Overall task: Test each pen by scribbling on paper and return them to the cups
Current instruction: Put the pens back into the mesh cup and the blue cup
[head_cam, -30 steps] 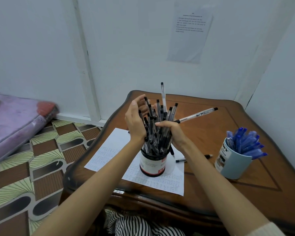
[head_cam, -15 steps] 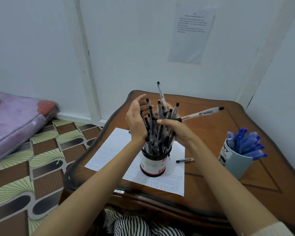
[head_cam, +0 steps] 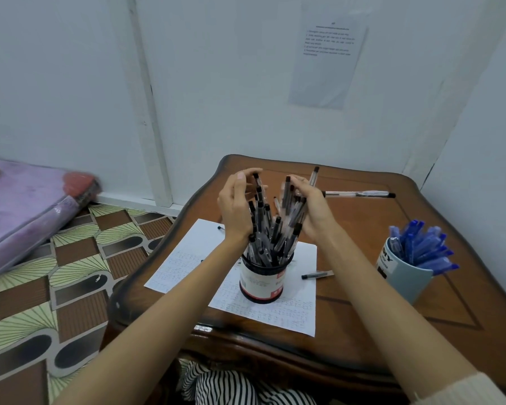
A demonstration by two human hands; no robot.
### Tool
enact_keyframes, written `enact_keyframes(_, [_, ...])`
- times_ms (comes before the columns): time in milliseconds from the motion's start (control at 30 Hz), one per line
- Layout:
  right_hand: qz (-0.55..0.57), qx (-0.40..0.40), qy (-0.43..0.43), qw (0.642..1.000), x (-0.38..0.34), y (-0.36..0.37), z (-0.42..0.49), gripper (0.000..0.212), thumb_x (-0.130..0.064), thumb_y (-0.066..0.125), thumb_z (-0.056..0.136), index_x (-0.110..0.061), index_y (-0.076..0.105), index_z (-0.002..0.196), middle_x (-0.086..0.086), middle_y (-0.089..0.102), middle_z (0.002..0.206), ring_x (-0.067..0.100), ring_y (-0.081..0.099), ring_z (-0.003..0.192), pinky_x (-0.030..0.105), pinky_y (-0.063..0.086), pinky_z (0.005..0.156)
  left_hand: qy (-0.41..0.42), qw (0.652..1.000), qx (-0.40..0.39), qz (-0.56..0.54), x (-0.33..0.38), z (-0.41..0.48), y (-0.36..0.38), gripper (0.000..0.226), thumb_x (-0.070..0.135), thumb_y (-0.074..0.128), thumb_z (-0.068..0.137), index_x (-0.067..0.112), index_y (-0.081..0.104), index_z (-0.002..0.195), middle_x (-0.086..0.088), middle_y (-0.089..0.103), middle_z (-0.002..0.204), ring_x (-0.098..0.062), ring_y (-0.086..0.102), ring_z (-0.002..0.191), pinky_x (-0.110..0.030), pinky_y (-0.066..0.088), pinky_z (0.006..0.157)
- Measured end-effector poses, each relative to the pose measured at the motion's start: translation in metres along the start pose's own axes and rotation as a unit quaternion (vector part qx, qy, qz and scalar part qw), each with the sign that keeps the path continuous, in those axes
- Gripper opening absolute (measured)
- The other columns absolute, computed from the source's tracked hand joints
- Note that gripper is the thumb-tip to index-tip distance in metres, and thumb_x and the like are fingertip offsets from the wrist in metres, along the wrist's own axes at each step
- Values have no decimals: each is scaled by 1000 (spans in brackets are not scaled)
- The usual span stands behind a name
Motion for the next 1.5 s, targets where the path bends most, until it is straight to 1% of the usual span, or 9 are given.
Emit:
enact_keyframes(67, [-20, 13, -3, 1000, 2, 3, -3, 23, -17, 49, 96, -14, 54, 74, -2, 57, 56, 14, 51, 53, 29, 45, 58, 3, 1000, -1, 8, 0, 0, 0, 37, 45, 37, 86, 25, 68, 82, -16, 67, 87, -32, 67, 80, -42, 53, 72])
enact_keyframes(200, [-63, 44, -41, 996, -1, 3, -6, 38, -26, 56, 93, -17, 59, 57, -4, 58, 52, 15, 52, 52, 31, 42, 58, 18, 999, -20, 22, 3, 1, 3, 37, 42, 38, 87, 19, 64, 74, -9, 67, 76, -27, 65, 75, -36, 50, 71])
enact_keyframes(467, [-24, 28, -124, 992, -15, 10, -14, 38, -16, 50, 96, -8, 46, 59, 1, 51, 46, 16, 46, 37, 22, 37, 41, 19, 999, -26, 0, 5, 4, 4, 38, 34, 40, 87, 33, 59, 54, -5, 65, 62, -34, 63, 70, -40, 48, 71])
enact_keyframes(633, [-56, 8, -116, 992, -3, 11, -16, 29, -10, 48, 95, -10, 51, 66, 1, 56, 56, 15, 54, 54, 25, 46, 53, 12, 998, -56, 39, 5, 4, 10, 27, 18, 44, 86, 16, 61, 65, -2, 65, 69, -27, 59, 72, -33, 46, 70])
enact_keyframes(867, [-99, -32, -27, 994, 2, 7, -12, 15, -10, 48, 94, -16, 61, 90, 2, 61, 79, 14, 58, 76, 26, 47, 66, -13, 994, -90, 59, -1, 3, 13, 20, 25, 48, 89, 22, 65, 78, 10, 65, 76, -12, 61, 81, -28, 48, 78])
enact_keyframes(1100, [50, 32, -30, 998, -32, -24, -7, 22, -6, 39, 96, -14, 58, 92, 1, 57, 74, 12, 54, 68, 27, 46, 68, -38, 994, -86, 64, -9, -1, 7, 26, 25, 46, 89, 24, 70, 80, 4, 69, 79, -19, 64, 81, -44, 50, 80])
enact_keyframes(1233, [-31, 125, -21, 991, -30, -51, 0, 25, -8, 37, 99, -14, 58, 86, -1, 44, 62, 8, 44, 51, 20, 47, 52, -45, 995, -67, 51, -8, -2, 5, 28, 25, 45, 88, 30, 70, 77, 2, 68, 74, -20, 62, 74, -47, 51, 74])
enact_keyframes(1367, [-312, 143, 47, 938, 1, -85, 2, 17, -9, 44, 97, -12, 57, 86, -2, 38, 59, 4, 28, 38, 12, 25, 30, -51, 996, -59, 50, -12, -2, 0, 30, 27, 44, 88, 34, 70, 75, 2, 68, 75, -26, 63, 75, -47, 52, 74])
enact_keyframes(1500, [-576, 31, 178, 797, 67, -112, -1, 14, -14, 53, 94, -11, 46, 83, -1, 38, 65, 8, 30, 50, 16, 29, 41, -81, 995, -31, 47, -20, -5, -9, 26, 29, 43, 85, 25, 69, 80, 3, 68, 76, -17, 62, 76, -37, 51, 75])
Point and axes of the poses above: each hand's wrist, its own z-axis towards the middle knuckle, its own y-axis out of the palm, x = y × z, the point moved 9 cm from there along z, towards the middle knuckle
